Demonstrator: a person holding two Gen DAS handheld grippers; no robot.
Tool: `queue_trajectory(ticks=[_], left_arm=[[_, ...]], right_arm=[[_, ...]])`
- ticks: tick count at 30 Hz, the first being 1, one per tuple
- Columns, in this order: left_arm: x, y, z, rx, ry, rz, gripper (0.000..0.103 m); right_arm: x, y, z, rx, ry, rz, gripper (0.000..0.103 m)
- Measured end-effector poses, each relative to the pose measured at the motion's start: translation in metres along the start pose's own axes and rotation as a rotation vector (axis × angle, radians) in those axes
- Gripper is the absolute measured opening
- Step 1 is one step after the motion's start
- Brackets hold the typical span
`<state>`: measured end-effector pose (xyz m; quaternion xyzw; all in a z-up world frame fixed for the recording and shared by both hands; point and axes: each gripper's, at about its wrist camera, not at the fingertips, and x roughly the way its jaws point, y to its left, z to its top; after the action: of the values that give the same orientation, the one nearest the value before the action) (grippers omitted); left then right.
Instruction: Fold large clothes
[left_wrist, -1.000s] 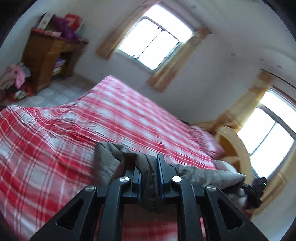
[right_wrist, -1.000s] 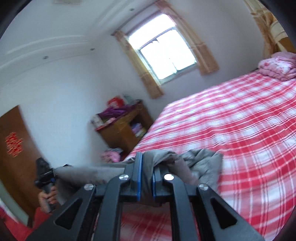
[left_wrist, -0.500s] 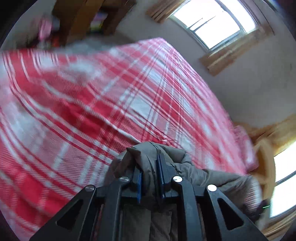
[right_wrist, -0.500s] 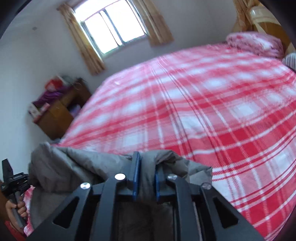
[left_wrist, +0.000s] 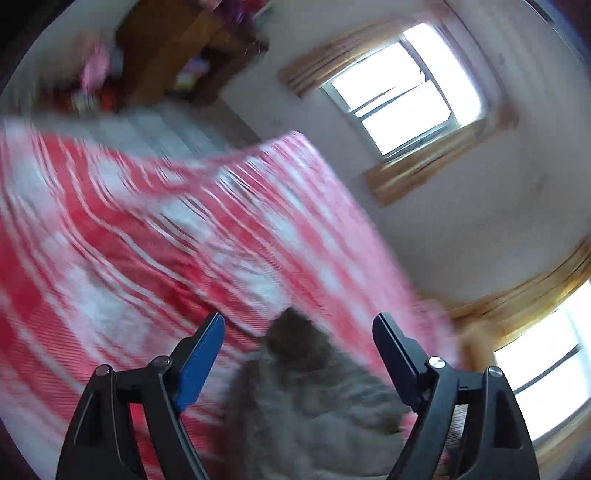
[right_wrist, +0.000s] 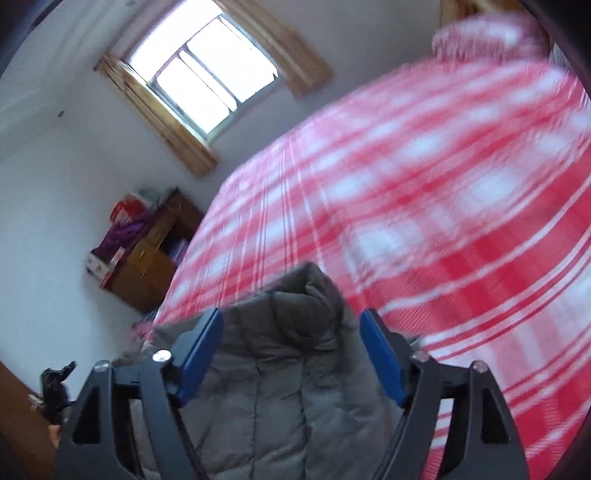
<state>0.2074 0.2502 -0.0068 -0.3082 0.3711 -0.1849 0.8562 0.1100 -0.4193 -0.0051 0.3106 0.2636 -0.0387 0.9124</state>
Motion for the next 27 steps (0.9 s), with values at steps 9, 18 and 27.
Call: queue_trajectory(ticks=[9,18,27], left_arm=[[0.063,-0.147,-0.125,0.515,0.115,0.101,0.082],[0.137,-0.118,-0.134,0.56,0.066,0.348,0.082],[0.149,-0.093,-0.143,0.504,0.024,0.337,0.084]], right_arm=[[-0.006,0.14,-0.049,-0.371,0.086,-0.004,0.03],[0.119,0.156,-0.111,-0.595,0.159,-0.224,0.03],[0.139,0.126,-0.113,-0.482,0.191,-0.136,0.03]])
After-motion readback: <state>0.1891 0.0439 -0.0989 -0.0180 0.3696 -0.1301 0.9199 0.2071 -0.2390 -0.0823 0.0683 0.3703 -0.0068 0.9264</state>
